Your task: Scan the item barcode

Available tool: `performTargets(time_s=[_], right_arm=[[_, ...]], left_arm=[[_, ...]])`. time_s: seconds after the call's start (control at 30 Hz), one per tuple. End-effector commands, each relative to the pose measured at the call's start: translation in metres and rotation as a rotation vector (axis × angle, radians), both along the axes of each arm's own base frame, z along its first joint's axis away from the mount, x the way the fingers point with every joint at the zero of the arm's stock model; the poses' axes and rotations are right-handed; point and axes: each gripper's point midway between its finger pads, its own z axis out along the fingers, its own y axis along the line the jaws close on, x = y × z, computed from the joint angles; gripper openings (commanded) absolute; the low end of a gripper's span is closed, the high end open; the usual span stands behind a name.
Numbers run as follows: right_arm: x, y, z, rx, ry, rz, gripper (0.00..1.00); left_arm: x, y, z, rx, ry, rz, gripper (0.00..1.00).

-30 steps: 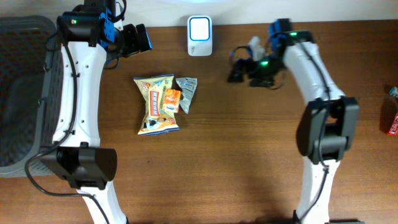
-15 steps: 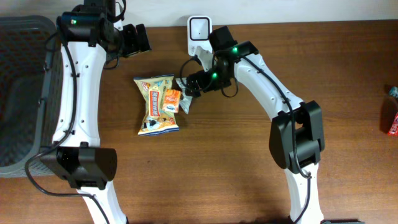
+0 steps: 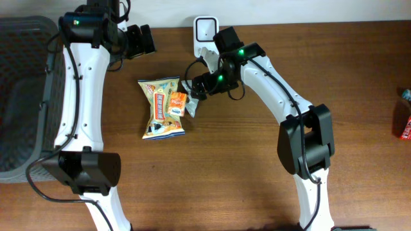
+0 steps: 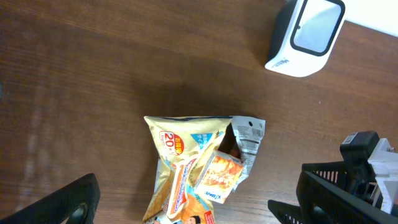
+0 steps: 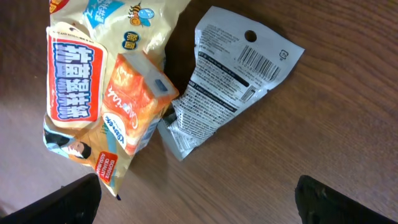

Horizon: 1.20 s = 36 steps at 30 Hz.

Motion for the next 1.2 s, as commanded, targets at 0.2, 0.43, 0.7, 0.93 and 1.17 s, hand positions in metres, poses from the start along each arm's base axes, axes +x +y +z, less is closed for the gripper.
performTargets(time_s=[0.2,0.43,0.7,0.93,1.17], right_arm=[[-0.012,0.013,0.002,0.076,0.051,0.043,0.99],[-0.015,0.013,0.001,0.073,0.063,0.044,0.99],[-0.016,0.017,0.002,0.076,0.063,0.047,0.99],[-0.019,0.041,0.006,0.098,0.015,0.093,0.99],[-0.020,0.063,-0.001,0.032,-0.025,0.041,0.99]], left_arm=[[0.000,0.005,0.004,0.006,-0.010,0.018,0.99],[0.000,0.005,0.004,0.006,-0.011,0.018,0.99],[0.000,0.005,0.004,0.005,-0.011,0.017,0.99],[0.000,0.005,0.004,0.006,-0.011,0.018,0.99],[0.000,0.005,0.004,0.006,-0.011,0.018,0.99]])
